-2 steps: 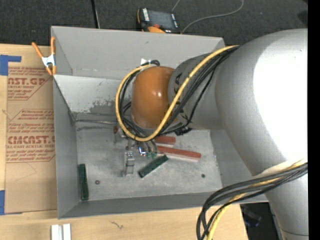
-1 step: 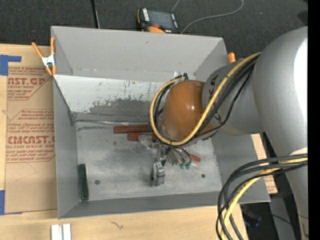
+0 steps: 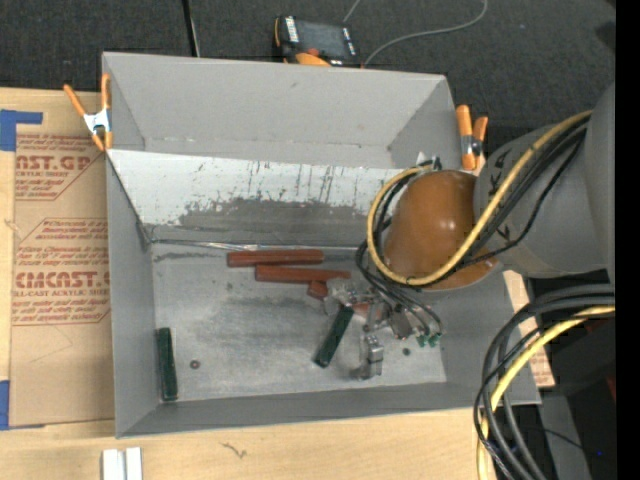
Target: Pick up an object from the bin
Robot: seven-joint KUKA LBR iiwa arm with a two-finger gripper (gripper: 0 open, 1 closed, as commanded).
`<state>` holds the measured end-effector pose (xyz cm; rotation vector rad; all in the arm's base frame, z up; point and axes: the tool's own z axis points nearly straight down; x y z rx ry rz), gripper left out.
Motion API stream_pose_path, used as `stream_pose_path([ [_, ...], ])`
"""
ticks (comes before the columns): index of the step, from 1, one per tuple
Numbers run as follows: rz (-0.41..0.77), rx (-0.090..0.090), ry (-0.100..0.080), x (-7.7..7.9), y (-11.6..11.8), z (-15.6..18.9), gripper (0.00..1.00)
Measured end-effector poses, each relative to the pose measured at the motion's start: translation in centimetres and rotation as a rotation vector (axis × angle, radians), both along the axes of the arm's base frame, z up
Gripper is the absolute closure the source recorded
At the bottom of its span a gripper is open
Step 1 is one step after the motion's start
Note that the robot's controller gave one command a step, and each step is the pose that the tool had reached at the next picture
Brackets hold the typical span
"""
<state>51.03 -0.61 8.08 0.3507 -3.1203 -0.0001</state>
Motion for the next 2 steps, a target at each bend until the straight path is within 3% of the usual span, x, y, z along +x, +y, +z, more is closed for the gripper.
stream_pose_path([
  [1,0.006,0.001,-0.001,0.1,0.4,0.0,1.0],
  [2,0.034,0.0,-0.011,0.1,2.0,14.1,1.0],
])
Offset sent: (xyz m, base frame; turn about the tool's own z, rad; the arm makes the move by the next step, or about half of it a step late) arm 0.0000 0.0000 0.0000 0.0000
